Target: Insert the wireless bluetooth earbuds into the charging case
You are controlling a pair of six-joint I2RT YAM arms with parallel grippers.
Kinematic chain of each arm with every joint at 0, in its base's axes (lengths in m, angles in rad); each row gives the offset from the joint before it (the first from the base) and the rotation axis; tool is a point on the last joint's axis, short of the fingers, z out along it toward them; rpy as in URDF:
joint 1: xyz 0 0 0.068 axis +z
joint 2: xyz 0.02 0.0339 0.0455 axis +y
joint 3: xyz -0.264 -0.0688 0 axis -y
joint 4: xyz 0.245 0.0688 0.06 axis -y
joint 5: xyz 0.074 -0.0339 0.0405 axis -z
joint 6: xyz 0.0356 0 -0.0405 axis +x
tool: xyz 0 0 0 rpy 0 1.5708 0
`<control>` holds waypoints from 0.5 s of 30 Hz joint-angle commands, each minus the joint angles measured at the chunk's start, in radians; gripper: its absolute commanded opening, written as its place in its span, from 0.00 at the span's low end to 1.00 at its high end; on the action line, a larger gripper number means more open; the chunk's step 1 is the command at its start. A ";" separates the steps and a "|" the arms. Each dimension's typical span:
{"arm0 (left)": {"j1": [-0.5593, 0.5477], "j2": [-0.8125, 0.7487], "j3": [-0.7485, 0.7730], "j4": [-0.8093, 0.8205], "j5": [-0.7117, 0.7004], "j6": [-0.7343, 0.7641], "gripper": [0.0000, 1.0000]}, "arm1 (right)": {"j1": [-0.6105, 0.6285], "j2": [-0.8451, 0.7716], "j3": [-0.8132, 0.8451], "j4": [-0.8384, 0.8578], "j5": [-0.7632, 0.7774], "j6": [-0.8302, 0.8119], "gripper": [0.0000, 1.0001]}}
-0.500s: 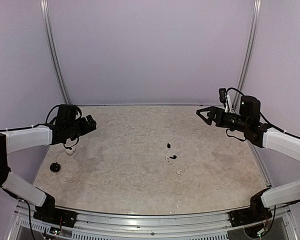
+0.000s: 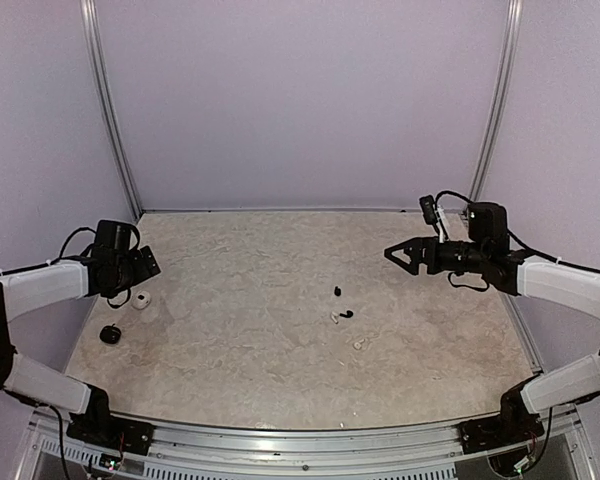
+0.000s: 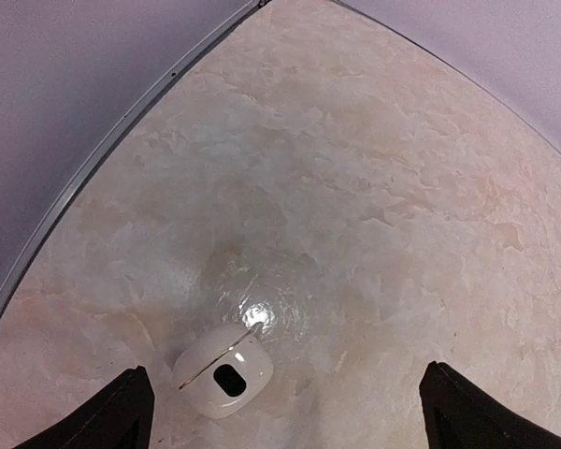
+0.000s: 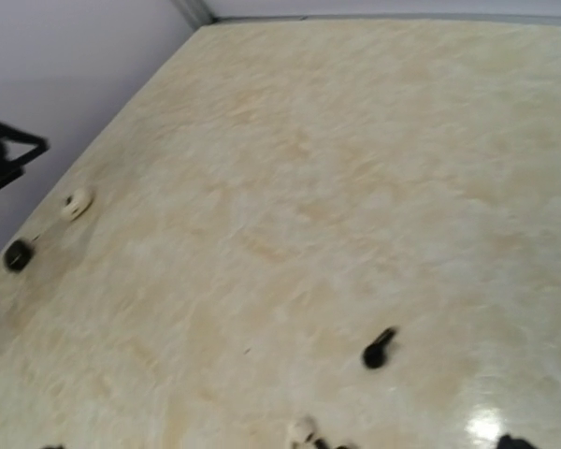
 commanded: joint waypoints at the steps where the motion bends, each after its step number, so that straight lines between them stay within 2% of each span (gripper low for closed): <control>1: 0.010 0.044 -0.042 0.026 -0.057 0.003 0.99 | 0.002 0.032 0.010 0.027 -0.118 -0.032 0.99; 15: 0.121 0.184 -0.048 0.122 0.018 0.016 0.98 | 0.002 0.049 -0.011 0.076 -0.195 -0.010 1.00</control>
